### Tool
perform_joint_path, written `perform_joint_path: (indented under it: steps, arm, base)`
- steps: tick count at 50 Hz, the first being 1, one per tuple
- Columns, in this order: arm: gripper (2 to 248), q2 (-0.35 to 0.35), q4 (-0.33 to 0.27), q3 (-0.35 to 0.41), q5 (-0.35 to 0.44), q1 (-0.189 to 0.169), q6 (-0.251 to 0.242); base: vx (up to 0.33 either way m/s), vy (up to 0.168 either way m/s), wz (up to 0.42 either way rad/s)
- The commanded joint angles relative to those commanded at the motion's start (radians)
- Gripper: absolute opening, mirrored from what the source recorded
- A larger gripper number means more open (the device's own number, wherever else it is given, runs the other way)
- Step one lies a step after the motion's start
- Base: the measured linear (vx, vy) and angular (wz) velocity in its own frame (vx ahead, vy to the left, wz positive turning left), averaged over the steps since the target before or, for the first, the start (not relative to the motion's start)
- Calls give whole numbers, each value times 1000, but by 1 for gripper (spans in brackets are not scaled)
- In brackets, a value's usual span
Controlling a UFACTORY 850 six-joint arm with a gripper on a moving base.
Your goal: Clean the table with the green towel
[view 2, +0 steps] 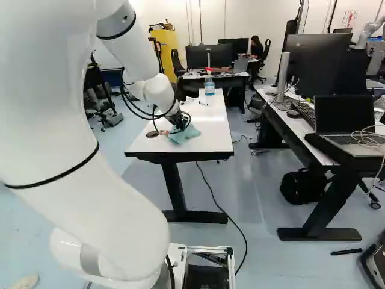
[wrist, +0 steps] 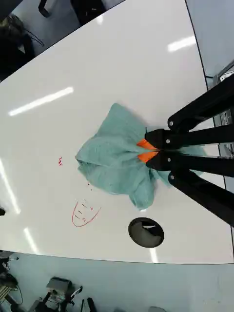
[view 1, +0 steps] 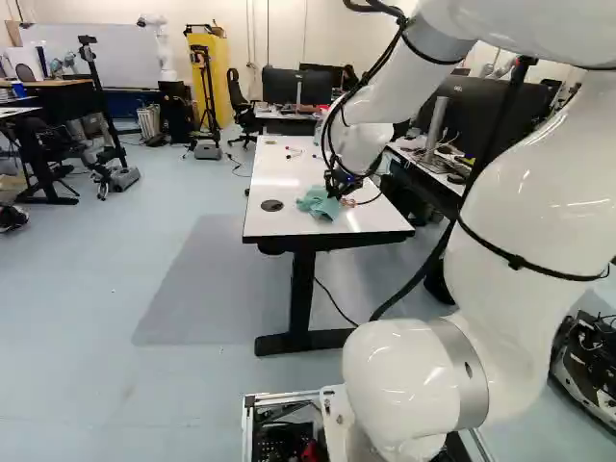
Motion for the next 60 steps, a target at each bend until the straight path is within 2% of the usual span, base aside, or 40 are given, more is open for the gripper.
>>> perform_joint_path:
  steps: [16,28,37,60]
  arm:
    - [24,50,0,8,-11,1,0]
    - [24,49,0,7,-11,2,0]
    - [24,27,0,-15,-6,16,0]
    - [24,-85,0,-131,158,60,0]
  base:
    - [0,0,0]
    - [0,0,0]
    - [0,0,0]
    - [0,0,0]
